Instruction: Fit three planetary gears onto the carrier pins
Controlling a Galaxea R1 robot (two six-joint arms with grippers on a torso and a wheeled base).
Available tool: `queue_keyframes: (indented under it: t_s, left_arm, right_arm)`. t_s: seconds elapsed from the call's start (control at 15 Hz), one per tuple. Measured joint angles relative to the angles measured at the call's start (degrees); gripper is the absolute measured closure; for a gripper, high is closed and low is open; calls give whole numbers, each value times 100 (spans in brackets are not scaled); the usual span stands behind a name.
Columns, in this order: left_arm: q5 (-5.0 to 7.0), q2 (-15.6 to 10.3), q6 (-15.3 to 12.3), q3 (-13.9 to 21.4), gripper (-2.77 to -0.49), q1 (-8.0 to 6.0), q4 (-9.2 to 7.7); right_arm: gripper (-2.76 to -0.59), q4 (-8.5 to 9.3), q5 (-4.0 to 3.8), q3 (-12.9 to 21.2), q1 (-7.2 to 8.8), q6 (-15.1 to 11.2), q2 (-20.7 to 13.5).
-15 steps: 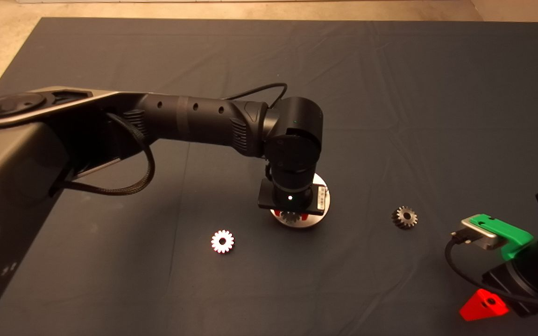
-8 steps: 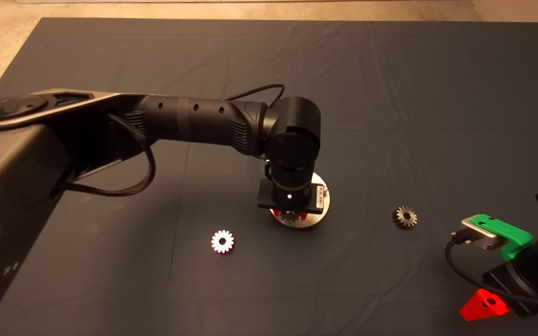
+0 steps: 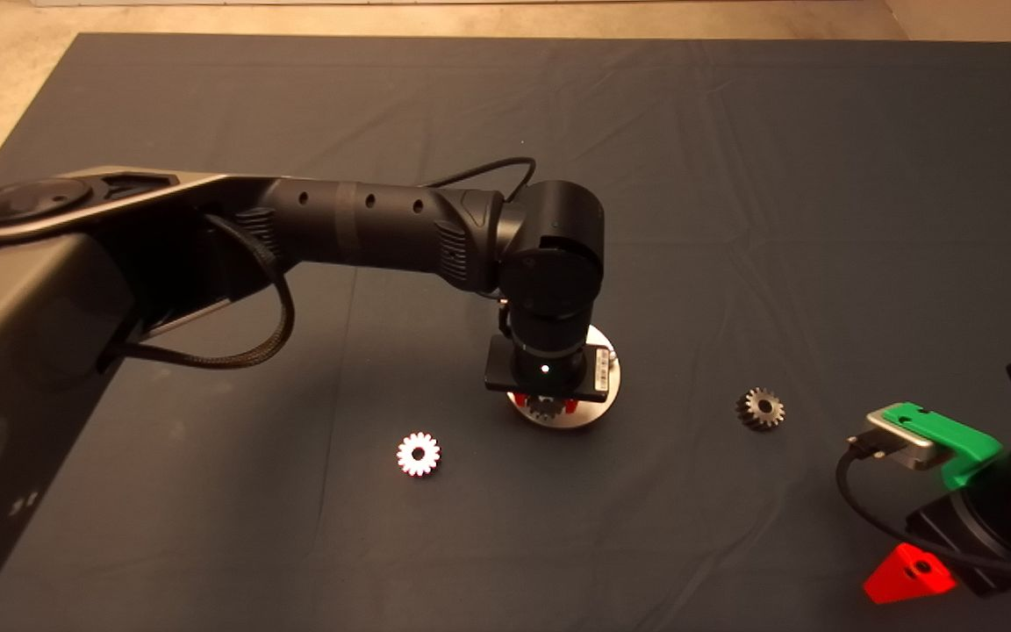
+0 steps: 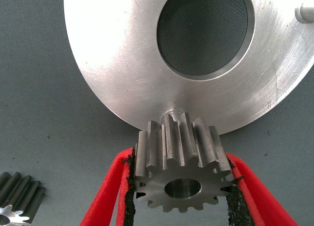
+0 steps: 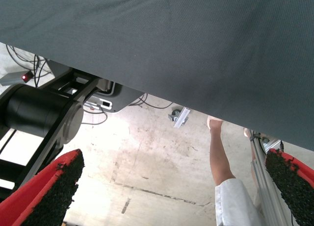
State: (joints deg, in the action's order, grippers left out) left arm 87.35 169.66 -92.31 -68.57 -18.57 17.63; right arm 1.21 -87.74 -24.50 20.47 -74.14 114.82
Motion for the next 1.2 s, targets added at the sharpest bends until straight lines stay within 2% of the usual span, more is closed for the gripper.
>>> queue_keyframes:
  t_s: [0.67,0.87,1.2]
  left_arm:
    - [-11,0,0,-2,-99,0,-51]
    - [-222,2,0,-2,-99,-3,-143]
    - [-304,2,0,-2,-99,-82,-156]
  right_arm:
    - [-275,0,0,0,0,0,-2]
    - [-275,0,0,0,0,0,1]
    - [-275,0,0,0,0,0,1]
